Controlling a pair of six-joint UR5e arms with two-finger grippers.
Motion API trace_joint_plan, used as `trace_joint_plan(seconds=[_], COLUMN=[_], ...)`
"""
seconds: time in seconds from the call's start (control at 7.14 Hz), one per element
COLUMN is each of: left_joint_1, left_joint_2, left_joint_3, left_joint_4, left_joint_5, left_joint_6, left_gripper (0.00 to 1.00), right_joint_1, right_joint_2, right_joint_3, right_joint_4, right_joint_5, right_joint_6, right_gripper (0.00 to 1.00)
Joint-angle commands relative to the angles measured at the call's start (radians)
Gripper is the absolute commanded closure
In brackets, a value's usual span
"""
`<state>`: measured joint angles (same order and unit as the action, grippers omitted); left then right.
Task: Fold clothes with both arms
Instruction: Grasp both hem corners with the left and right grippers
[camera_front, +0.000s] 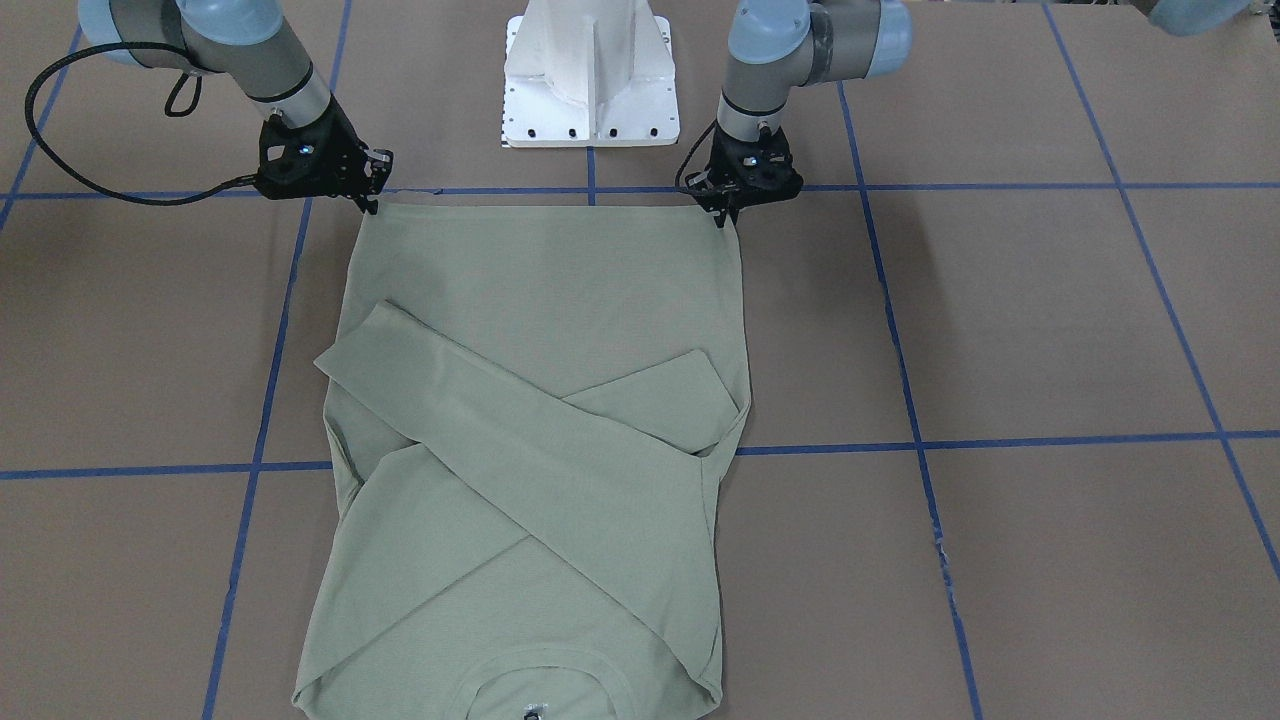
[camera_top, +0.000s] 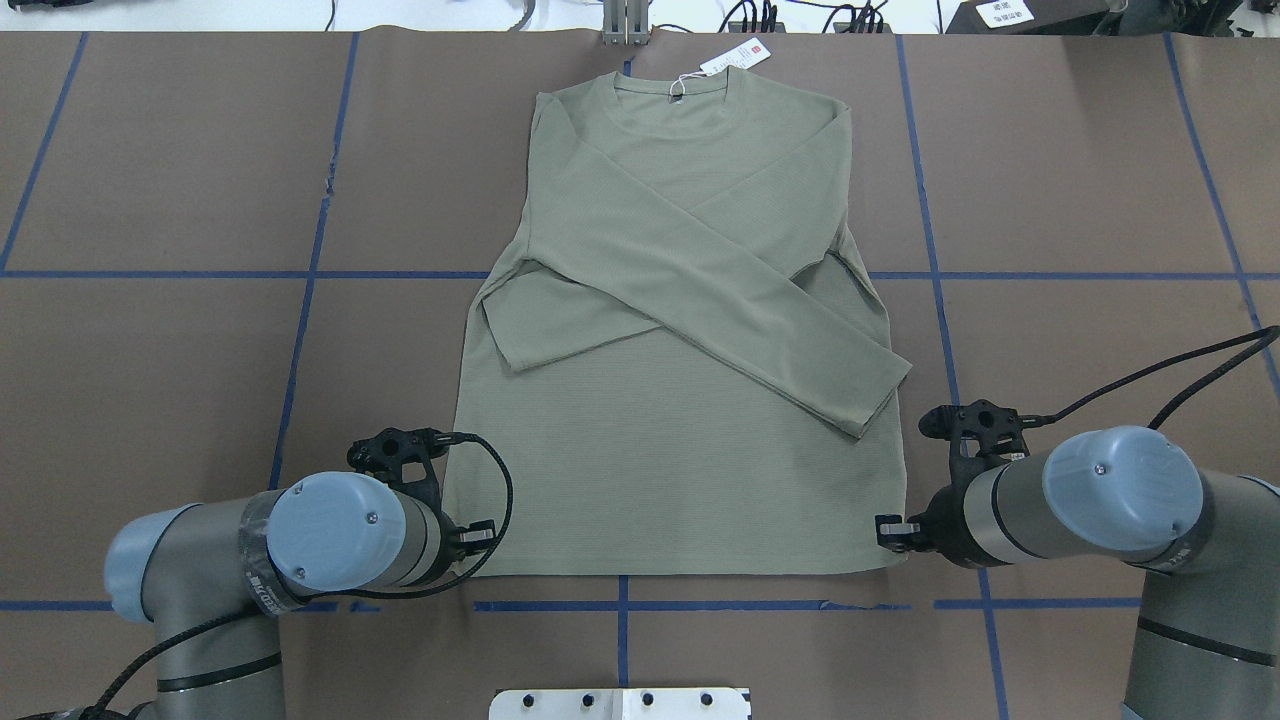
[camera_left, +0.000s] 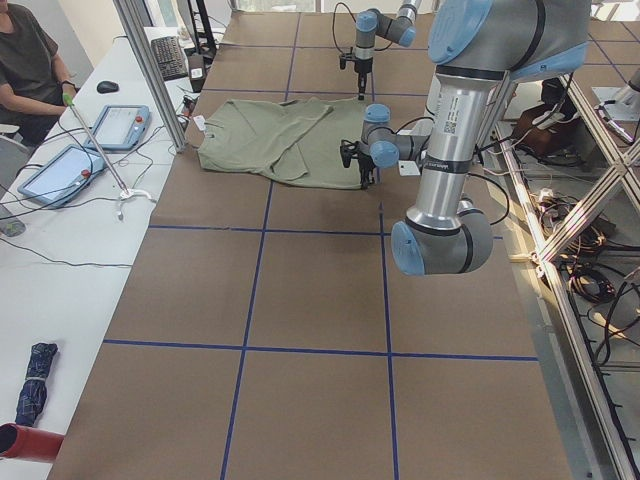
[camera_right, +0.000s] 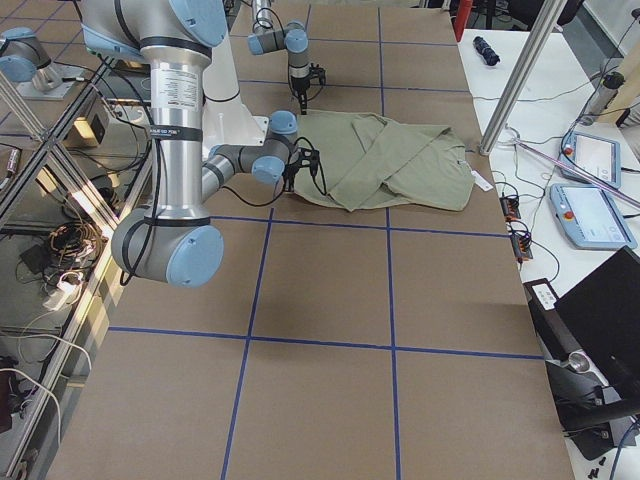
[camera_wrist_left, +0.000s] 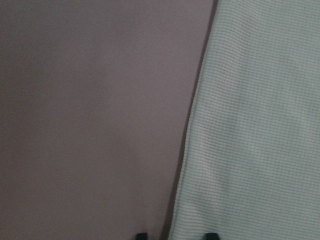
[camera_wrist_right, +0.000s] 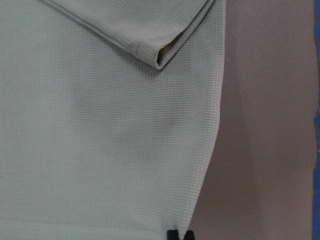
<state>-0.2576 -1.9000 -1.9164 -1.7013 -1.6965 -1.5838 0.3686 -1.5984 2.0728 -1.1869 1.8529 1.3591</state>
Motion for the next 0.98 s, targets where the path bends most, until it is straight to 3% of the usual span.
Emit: trace_joint_plan(seconds=[0.0, 0.28, 0.56, 0.84], left_joint_1=[-0.003, -0.014, -0.006, 0.088], left_joint_2=[-0.010, 0.024, 0.021, 0.019], left_joint_3=[-0.047, -0.152, -0.310, -0.480], left_joint_4=[0.003, 0.026, 0.199, 0.410], left_joint_5=[-0.008, -0.017, -0.043, -0.043], left_joint_6=[0.002, 0.002, 0.001, 0.001], left_gripper=[1.00, 1.00, 1.00, 1.00], right_joint_1=[0.018, 0.076, 0.079, 0.081], right_joint_2=[-0.002, -0.053, -0.136, -0.211], right_joint_3=[0.015, 0.080, 0.191, 0.266], right_joint_4=[0.000, 0.000, 0.000, 0.003], right_joint_5=[0.031, 0.127, 0.199, 0.348], right_joint_6=[0.000, 0.000, 0.000, 0.000], right_gripper=[1.00, 1.00, 1.00, 1.00])
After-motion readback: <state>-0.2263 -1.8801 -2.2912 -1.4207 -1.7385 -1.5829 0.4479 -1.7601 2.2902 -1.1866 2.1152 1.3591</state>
